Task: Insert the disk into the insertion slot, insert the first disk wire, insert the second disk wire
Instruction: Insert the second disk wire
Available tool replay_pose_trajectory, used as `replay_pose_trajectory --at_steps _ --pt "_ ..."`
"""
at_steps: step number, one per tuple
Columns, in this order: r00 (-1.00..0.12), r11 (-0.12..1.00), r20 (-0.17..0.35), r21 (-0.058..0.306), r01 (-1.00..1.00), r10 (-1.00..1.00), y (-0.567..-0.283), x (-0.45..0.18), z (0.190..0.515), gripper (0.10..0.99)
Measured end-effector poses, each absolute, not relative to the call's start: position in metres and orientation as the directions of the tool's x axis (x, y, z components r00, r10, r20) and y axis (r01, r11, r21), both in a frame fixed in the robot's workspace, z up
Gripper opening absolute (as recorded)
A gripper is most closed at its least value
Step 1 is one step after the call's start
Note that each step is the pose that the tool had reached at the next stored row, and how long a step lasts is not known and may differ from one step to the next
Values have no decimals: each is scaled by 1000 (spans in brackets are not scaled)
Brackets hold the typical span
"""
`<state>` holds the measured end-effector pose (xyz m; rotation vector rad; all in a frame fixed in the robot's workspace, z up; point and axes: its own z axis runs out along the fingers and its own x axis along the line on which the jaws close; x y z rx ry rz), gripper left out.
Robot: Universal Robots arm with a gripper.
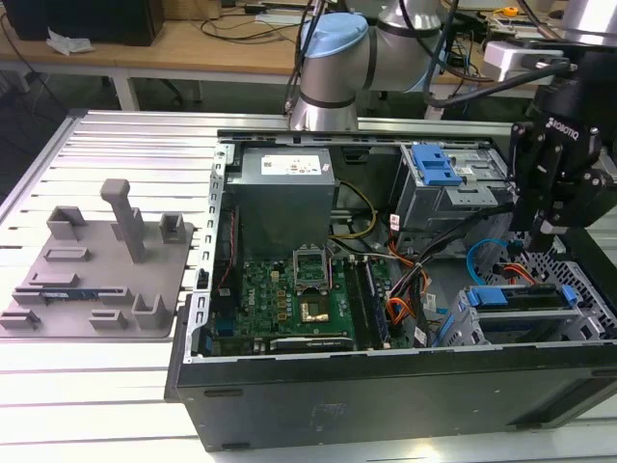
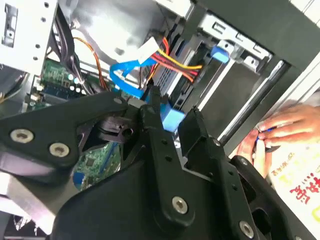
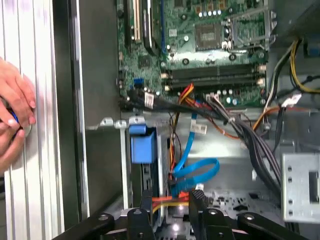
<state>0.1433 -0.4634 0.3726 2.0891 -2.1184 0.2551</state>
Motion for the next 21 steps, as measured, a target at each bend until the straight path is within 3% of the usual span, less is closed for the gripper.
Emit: replay_pose_trajectory --at_steps 5,12,21 --pt "92 -96 234 -7 -995 -968 -463 143 369 424" --pt "114 -106 229 46 -993 -967 -463 142 364 424" --pt "158 -151 234 45 -987 -959 -461 140 361 424"
